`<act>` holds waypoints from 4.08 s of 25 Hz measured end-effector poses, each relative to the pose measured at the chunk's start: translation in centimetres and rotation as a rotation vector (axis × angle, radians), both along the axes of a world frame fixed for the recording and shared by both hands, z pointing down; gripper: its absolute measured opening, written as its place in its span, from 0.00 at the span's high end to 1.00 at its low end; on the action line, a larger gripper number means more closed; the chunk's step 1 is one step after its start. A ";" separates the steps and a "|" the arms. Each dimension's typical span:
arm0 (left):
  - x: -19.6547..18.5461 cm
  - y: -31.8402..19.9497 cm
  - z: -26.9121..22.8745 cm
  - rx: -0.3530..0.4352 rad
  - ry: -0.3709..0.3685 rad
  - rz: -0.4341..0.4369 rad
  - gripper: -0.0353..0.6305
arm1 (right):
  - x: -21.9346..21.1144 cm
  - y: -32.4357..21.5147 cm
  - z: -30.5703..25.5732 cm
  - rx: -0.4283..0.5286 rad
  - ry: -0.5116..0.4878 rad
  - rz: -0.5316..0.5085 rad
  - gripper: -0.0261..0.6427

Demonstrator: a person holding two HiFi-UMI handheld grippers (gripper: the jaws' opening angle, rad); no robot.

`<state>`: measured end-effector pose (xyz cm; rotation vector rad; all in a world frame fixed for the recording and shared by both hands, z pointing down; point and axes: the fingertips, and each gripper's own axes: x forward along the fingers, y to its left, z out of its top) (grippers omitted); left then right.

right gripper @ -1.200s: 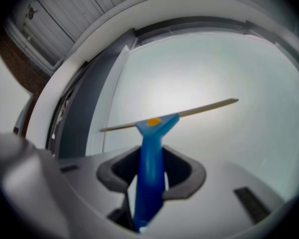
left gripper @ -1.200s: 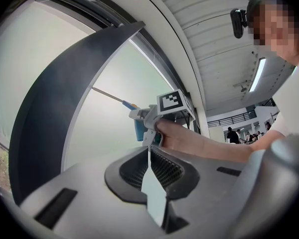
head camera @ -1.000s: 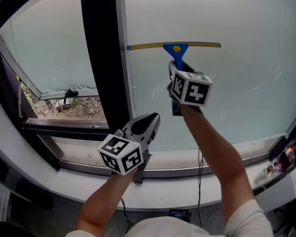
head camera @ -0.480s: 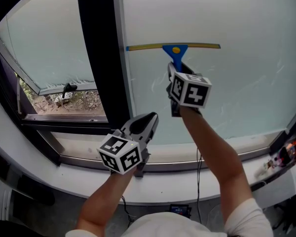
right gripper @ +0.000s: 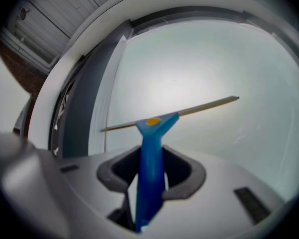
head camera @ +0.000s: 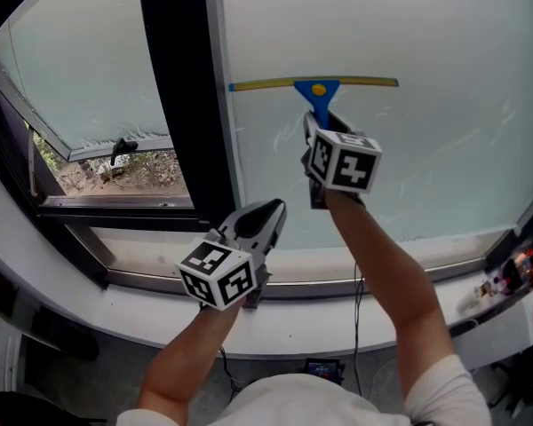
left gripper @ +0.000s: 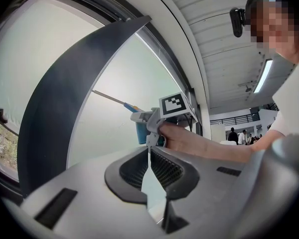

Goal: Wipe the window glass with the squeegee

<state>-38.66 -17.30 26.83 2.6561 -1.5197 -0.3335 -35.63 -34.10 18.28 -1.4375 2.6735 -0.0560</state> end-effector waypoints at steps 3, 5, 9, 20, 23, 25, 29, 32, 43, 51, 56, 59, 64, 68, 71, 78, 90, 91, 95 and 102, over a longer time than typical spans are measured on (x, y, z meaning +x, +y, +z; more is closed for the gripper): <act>0.1 0.1 0.5 -0.008 0.003 0.000 0.89 | 0.0 0.1 0.7 -0.009 0.003 0.000 0.74; 0.3 0.2 0.8 -0.013 0.004 0.001 0.89 | 0.1 0.2 1.2 -0.016 0.004 -0.001 0.74; 0.3 0.4 1.5 -0.027 0.006 0.003 0.89 | 0.0 0.2 2.3 -0.033 0.009 0.000 0.74; -0.1 0.6 3.4 -0.064 0.018 -0.002 0.89 | -0.1 0.2 4.8 -0.067 0.022 -0.001 0.74; -0.1 0.7 3.8 -0.070 0.021 -0.004 0.89 | -0.1 0.2 5.7 -0.078 0.028 -0.003 0.74; -0.1 0.8 4.0 -0.075 0.023 -0.004 0.89 | -0.1 0.2 6.3 -0.087 0.032 -0.004 0.74; 0.0 0.9 4.7 -0.090 0.029 -0.002 0.89 | 0.0 0.3 7.2 -0.103 0.037 -0.001 0.74; 0.1 0.9 5.2 -0.098 0.029 0.000 0.89 | 0.0 0.4 7.9 -0.113 0.041 -0.003 0.74; -0.1 1.2 7.0 -0.137 0.035 -0.005 0.89 | 0.0 0.5 10.7 -0.155 0.049 -0.008 0.74; -0.1 1.2 8.4 -0.166 0.043 -0.005 0.89 | 0.0 0.5 13.0 -0.185 0.062 -0.012 0.74; 0.0 1.1 9.2 -0.182 0.049 -0.001 0.89 | -0.1 0.6 14.2 -0.202 0.075 -0.018 0.74; 0.3 1.1 9.7 -0.192 0.052 0.004 0.89 | -0.3 0.7 14.9 -0.207 0.077 -0.025 0.74; 0.4 1.1 10.6 -0.210 0.056 0.005 0.89 | -0.3 0.7 16.6 -0.235 0.082 -0.025 0.74; 0.4 1.0 11.3 -0.226 0.061 0.005 0.89 | -0.2 0.5 18.2 -0.261 0.093 -0.021 0.74; 0.3 0.9 11.9 -0.238 0.062 0.005 0.89 | -0.2 0.5 19.1 -0.272 0.100 -0.021 0.74; 0.3 0.8 13.0 -0.261 0.068 0.005 0.89 | -0.3 0.5 21.3 -0.307 0.119 -0.027 0.74; 0.6 0.7 14.7 -0.293 0.080 0.010 0.89 | -0.3 0.9 24.0 -0.351 0.141 -0.030 0.74; 0.6 0.7 14.8 -0.295 0.080 0.010 0.89 | -0.3 0.9 24.2 -0.354 0.143 -0.030 0.74; 0.5 0.8 15.4 -0.307 0.083 0.009 0.89 | -0.2 0.9 25.1 -0.364 0.153 -0.028 0.74; 0.1 0.6 16.5 -0.326 0.085 0.005 0.89 | -0.2 0.9 27.3 -0.393 0.169 -0.025 0.74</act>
